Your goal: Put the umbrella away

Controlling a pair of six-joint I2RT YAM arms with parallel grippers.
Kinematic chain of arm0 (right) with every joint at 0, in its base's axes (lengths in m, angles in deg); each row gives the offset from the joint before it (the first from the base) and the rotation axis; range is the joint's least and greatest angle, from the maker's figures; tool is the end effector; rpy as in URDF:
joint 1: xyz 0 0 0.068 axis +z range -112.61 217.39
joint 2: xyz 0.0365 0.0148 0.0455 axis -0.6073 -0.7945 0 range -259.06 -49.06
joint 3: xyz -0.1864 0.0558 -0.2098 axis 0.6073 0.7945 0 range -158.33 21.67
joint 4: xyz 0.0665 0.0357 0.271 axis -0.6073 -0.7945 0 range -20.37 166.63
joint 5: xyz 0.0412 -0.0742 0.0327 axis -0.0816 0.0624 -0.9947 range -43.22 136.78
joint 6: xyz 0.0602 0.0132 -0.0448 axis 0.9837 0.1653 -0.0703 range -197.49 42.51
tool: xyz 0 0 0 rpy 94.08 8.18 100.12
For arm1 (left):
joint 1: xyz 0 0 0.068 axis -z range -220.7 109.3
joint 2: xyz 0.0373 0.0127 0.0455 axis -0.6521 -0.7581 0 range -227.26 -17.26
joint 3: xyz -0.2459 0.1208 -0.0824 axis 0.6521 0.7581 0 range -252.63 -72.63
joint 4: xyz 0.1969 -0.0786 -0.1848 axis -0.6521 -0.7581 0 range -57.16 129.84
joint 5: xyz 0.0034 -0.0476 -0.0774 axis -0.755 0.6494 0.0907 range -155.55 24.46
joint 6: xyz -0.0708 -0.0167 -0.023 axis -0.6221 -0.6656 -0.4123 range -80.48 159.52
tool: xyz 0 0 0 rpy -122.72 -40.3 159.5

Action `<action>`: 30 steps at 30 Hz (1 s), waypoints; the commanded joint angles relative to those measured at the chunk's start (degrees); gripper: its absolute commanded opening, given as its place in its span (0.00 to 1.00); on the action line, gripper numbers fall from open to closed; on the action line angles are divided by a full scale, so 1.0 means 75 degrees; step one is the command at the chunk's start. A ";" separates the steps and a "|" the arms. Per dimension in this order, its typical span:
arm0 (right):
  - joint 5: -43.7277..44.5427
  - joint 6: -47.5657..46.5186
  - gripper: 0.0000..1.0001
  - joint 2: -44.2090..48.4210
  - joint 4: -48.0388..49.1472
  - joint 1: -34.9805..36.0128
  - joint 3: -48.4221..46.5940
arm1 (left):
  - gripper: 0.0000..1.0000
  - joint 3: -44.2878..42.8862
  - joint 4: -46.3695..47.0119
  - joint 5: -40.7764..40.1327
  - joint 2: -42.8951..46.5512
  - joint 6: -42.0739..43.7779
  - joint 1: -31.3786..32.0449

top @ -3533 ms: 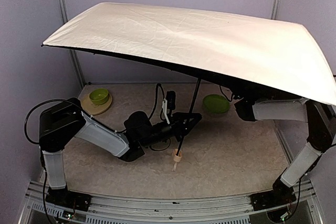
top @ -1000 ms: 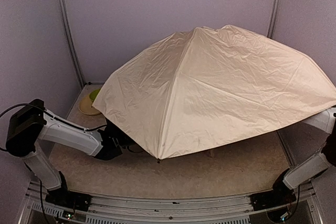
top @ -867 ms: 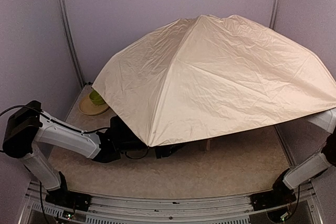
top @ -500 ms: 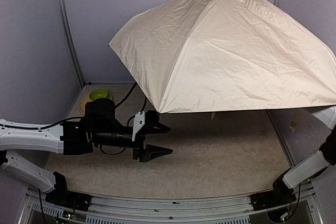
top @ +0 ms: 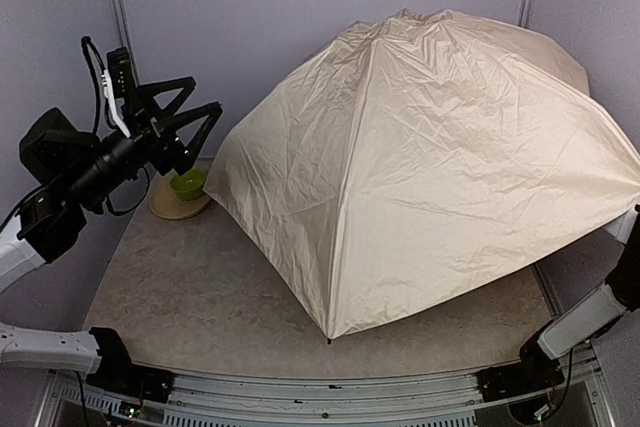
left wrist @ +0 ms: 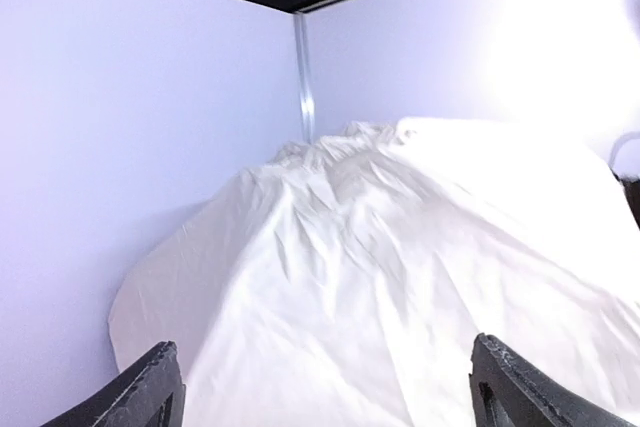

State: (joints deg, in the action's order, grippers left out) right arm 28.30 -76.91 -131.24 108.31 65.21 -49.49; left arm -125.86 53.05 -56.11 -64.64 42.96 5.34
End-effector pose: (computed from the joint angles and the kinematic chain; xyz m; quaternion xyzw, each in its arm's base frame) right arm 0.3278 0.1960 0.4445 -0.2605 0.5146 0.2877 0.7646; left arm 0.1457 -0.1661 0.4496 0.3029 0.4972 -0.3393 0.7389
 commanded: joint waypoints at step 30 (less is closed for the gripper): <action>-0.0501 0.1901 0.12 -0.2422 0.4444 0.2747 -0.0453 | 0.62 -0.5938 -0.3544 0.0332 -0.5835 -0.0848 0.0412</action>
State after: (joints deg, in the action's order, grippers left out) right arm 22.79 -64.08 -149.46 130.84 83.68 -48.31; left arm -169.56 33.97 -54.17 -106.75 34.50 5.54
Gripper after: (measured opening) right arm 0.194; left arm 0.638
